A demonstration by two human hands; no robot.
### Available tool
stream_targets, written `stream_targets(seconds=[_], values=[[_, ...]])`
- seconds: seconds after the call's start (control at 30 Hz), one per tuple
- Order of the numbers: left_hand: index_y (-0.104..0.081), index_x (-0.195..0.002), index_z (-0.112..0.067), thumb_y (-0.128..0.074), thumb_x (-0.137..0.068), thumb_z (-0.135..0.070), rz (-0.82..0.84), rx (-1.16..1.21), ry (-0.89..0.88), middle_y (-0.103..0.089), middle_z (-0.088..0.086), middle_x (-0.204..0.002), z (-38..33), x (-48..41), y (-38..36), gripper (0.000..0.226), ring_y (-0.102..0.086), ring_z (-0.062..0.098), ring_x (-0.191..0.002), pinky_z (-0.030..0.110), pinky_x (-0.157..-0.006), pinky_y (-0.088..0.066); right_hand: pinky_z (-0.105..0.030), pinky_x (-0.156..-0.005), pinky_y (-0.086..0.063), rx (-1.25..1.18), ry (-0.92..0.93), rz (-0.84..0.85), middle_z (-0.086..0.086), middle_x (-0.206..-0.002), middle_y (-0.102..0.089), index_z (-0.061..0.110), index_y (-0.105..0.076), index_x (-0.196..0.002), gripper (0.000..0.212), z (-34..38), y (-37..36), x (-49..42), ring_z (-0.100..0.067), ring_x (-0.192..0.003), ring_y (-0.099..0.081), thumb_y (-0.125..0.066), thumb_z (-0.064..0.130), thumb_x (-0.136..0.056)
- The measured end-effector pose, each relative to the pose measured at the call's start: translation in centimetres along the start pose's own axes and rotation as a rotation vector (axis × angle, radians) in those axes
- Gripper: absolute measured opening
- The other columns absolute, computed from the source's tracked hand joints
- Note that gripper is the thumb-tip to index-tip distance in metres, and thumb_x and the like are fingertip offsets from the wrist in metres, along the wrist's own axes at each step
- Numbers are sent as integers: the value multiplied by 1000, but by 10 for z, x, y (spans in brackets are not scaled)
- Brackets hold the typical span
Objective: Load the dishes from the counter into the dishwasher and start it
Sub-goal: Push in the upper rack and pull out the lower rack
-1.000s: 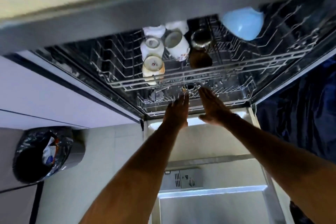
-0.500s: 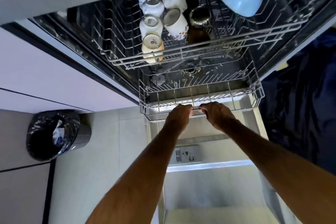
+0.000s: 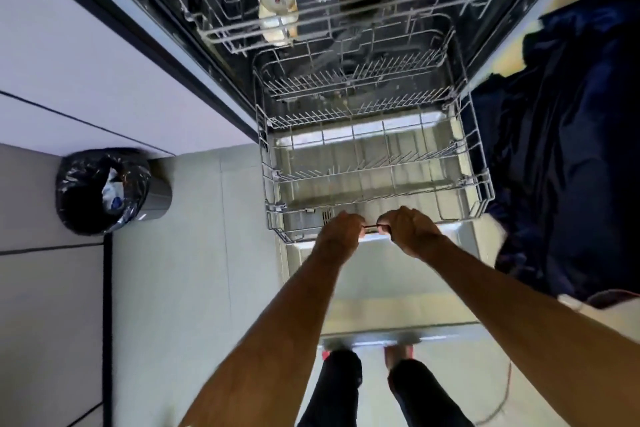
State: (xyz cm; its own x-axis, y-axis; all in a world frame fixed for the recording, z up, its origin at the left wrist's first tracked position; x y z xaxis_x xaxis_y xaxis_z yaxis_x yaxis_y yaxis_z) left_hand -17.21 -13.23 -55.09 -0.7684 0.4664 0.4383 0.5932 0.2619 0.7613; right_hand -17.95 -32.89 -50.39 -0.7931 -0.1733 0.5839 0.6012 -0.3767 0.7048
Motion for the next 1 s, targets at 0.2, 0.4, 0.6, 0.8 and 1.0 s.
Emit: stream_targets(seconds=[0.2, 0.4, 0.6, 0.8, 1.0], values=[[-71, -102, -14, -49, -93, -13, 161, 145, 211, -68, 8, -97, -56, 60, 7, 24, -66, 33, -97, 37, -85, -54, -30, -89, -47, 84, -55, 165, -7, -112, -66, 29, -71, -111, 25, 16, -18, 56, -31, -107, -65, -50, 24, -99], [-67, -117, -13, -49, -98, -7, 240, 117, 277, -62, 10, -108, -73, 100, -6, 27, -62, 33, -106, 35, -92, -51, -29, -90, -46, 152, -74, 180, -3, -117, -64, 34, -65, -121, 29, 10, -46, 91, -26, -107, -63, -42, 35, -104], [-61, -130, -14, -55, -94, -1, 405, 103, 307, -61, 16, -126, -82, 113, -14, 40, -61, 35, -117, 42, -100, -51, -27, -93, -45, 33, -142, 288, -2, -123, -67, 29, -71, -119, 24, 10, -52, 103, -26, -113, -64, -55, 32, -100], [-56, -139, -17, -56, -92, 5, 450, 122, 311, -60, 15, -132, -88, 130, -17, 52, -61, 33, -120, 41, -102, -51, -30, -96, -48, 2, -189, 303, -3, -124, -68, 27, -70, -119, 24, 5, -62, 111, -25, -113, -65, -58, 32, -99], [-51, -142, -16, -58, -91, 1, 442, 30, 319, -54, 14, -138, -100, 141, 6, 54, -56, 34, -127, 43, -106, -48, -33, -100, -47, -6, -212, 334, -9, -134, -61, 19, -61, -131, 35, 6, -42, 117, -28, -120, -61, -59, 34, -99]])
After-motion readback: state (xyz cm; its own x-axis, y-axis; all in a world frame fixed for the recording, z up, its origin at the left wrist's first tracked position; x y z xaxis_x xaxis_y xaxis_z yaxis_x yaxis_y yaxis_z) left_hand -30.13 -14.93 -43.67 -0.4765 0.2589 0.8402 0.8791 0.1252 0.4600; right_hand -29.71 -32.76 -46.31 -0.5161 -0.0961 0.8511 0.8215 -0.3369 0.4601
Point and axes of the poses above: each hand's wrist, its own x-axis away from the middle knuckle, its own y-axis out of the back of the hand, z = x × y, the point moved 1 cm from there along -x, towards the middle knuckle
